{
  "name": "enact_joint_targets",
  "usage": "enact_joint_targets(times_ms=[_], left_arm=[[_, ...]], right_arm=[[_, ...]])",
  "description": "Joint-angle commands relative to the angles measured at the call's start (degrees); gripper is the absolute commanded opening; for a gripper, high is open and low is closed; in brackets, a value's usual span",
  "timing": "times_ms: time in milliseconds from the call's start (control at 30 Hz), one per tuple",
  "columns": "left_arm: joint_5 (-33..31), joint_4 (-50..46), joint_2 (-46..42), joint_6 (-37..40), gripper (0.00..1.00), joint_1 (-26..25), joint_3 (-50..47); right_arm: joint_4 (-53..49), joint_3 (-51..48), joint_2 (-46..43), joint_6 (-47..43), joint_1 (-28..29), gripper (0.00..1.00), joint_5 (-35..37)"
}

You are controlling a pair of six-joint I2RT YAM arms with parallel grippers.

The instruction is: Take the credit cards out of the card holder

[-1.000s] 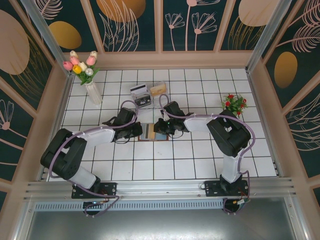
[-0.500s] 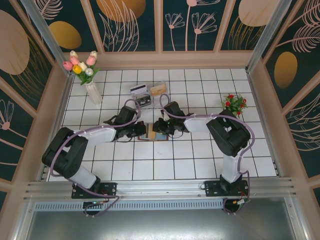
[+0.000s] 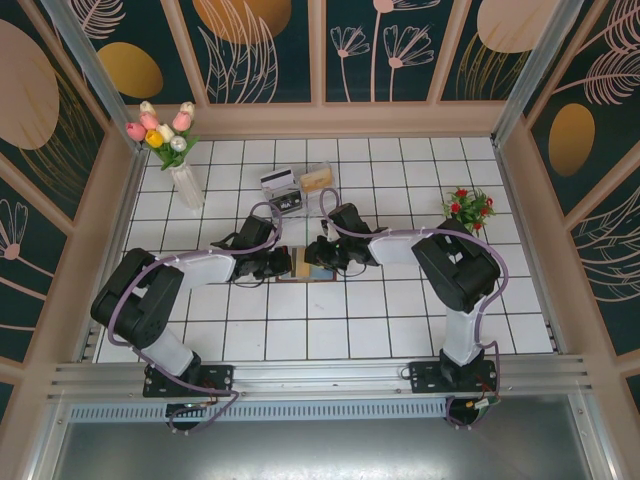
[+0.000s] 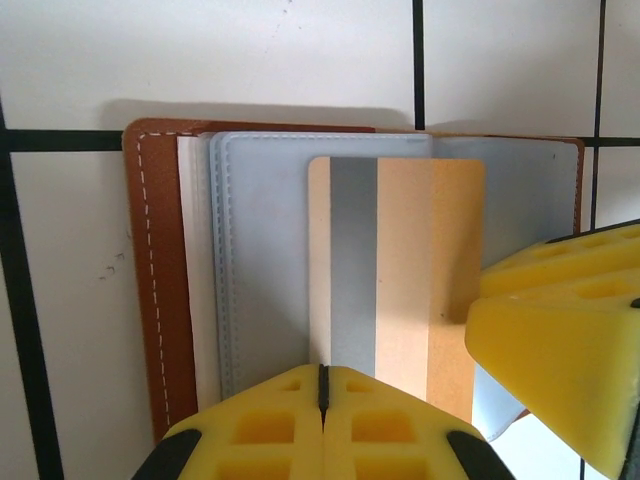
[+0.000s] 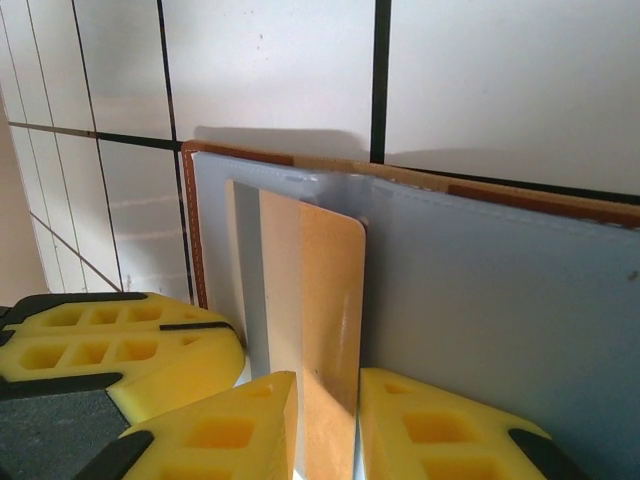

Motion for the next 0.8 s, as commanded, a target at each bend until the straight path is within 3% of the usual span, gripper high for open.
enact_joint_targets(times_ms=[0,233,567,767], left_arm=[[-1.7,-1.6,1.3,-0.6,0.01,-0.2,-1.6],[-2.8,-2.1,0.7,-0.2,0.06,-0.2,-1.9],[-4.8,-2.7,-0.2,-1.0,0.22,-0.2,-2.1],[-4.3,-2.9,-1.4,-0.8,0.24,-0.3,-0.7]], right_arm=[[1.6,-0.9,1.6,0.5,-0.4,0.20,-1.3],[3.1,-2.5,0.6,1.9,-1.0,0.05,0.1],[-0.8,-6.0,-6.2,0.5,-2.3,0.00,-0.5],[-1.2,-5.8,-9.4,2.9,-2.4,0.00,-2.1]])
